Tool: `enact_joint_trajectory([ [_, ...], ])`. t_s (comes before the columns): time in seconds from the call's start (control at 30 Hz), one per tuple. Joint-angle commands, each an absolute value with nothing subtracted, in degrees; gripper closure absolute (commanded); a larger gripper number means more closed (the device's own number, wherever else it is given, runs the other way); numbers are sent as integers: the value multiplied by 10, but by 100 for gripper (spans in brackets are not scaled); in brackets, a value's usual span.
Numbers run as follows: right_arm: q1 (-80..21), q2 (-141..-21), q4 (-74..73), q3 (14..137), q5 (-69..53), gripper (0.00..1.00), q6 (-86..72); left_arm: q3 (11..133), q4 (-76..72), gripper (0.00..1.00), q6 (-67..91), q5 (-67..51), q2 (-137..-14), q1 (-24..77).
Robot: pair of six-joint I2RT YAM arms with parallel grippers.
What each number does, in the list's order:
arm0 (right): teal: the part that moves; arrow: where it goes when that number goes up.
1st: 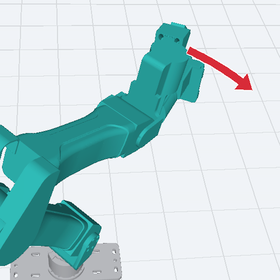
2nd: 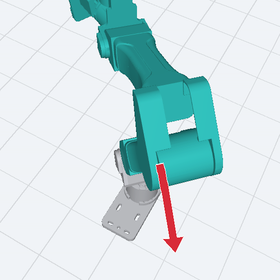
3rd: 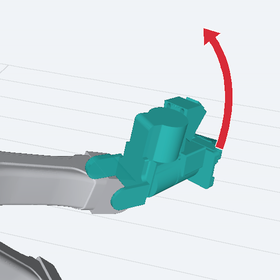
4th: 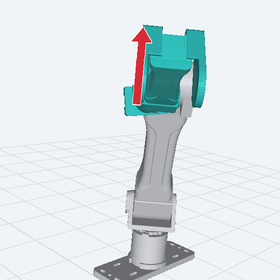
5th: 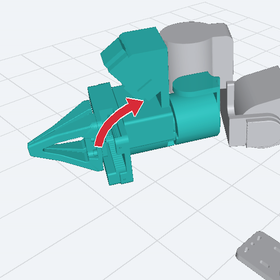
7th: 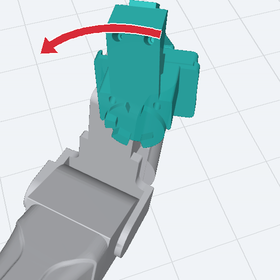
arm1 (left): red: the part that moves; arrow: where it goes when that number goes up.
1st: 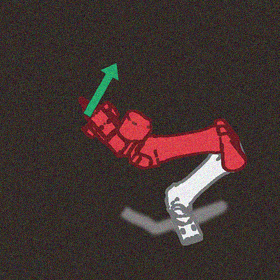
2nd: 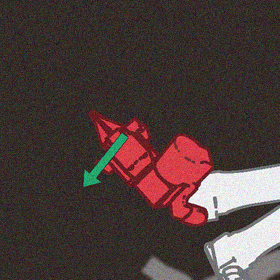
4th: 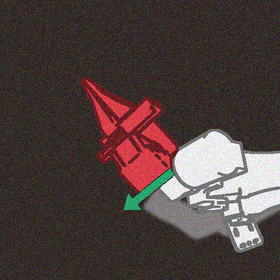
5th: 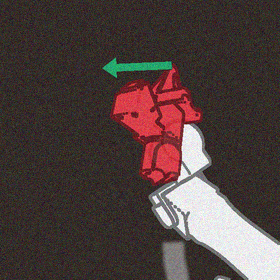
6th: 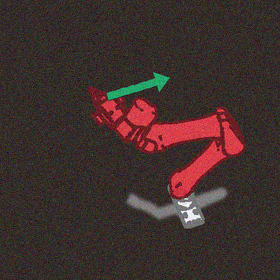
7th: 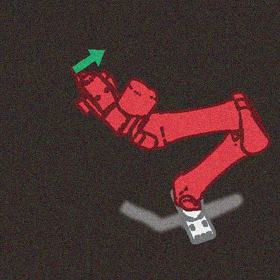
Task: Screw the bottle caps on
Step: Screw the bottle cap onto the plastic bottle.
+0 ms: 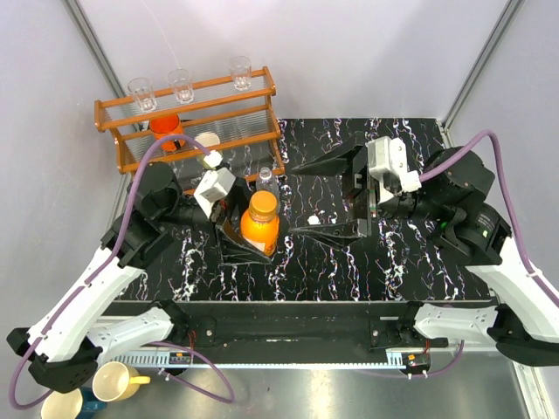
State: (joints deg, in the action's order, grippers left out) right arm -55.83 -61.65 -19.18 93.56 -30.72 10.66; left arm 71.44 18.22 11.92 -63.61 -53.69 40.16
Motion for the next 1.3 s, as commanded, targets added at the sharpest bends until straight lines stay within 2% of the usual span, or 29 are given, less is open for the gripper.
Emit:
enact_joint_trajectory([
  [0.0, -560, -642, -162, 962, -417, 0, 106, 689, 19, 100, 177, -699, -515, 396],
  [0.13, -560, -662, -138, 962, -454, 0, 91, 655, -55, 99, 233, -720, -499, 391],
  [0.63, -561, -738, 56, 950, -540, 3, -58, 632, -20, 97, 178, -727, -479, 386],
  [1.27, -562, -757, 83, 940, -569, 17, -108, 616, -50, 97, 193, -710, -485, 378],
])
